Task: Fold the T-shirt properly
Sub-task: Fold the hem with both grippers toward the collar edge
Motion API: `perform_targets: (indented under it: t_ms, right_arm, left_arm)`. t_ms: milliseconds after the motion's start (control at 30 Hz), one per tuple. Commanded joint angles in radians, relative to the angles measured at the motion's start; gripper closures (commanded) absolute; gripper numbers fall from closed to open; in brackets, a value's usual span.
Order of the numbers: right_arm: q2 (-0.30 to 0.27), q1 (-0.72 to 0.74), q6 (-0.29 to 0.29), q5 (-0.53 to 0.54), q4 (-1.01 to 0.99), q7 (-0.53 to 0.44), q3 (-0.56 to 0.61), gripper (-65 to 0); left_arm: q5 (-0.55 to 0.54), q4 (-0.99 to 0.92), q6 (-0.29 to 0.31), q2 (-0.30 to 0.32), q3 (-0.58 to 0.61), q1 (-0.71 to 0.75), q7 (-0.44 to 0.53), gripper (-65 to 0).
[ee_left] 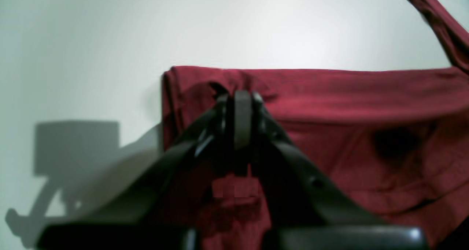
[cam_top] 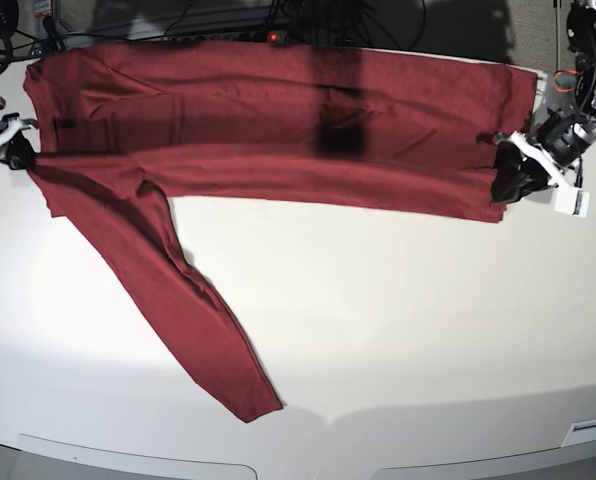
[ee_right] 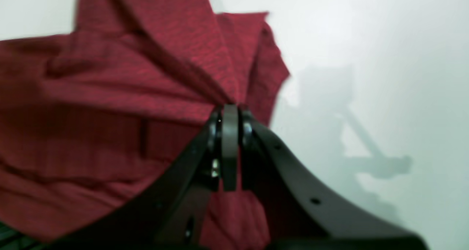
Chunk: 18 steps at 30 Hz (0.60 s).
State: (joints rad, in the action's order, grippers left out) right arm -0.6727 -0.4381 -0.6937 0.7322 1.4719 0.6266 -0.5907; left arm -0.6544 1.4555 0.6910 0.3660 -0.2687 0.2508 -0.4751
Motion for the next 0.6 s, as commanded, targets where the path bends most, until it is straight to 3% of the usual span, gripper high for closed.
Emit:
perform_targets:
  t_ms: [0, 167, 367, 467, 567]
  right_arm:
    - [-0.013, 0.003, -0.004, -0.013, 0.013, -0.024, -0.024, 0.0]
    - [0.031, 0.003, -0.004, -0.079, 0.011, -0.031, -0.045, 0.0]
    - [0.060, 0.003, -0.004, -0.079, 0.011, -0.027, -0.045, 0.0]
    - [0.064, 0.003, -0.004, -0.077, 0.011, -0.026, -0.045, 0.0]
    - [0.063, 0.012, -0.004, -0.066, 0.011, -0.035, -0.045, -22.4]
  left_arm:
    - [-0.007, 0.017, 0.007, 0.017, -0.008, -0.001, 0.015, 0.0]
    - [0.000, 0.017, 0.007, 0.017, -0.008, 0.002, -0.057, 0.0]
    - [0.005, 0.017, 0.007, 0.017, -0.008, 0.002, -0.060, 0.0]
    - [0.058, 0.017, 0.007, 0.017, -0.008, 0.001, -0.057, 0.0]
    - [0.082, 0.017, 0.007, 0.017, -0.008, 0.001, -0.056, -0.7]
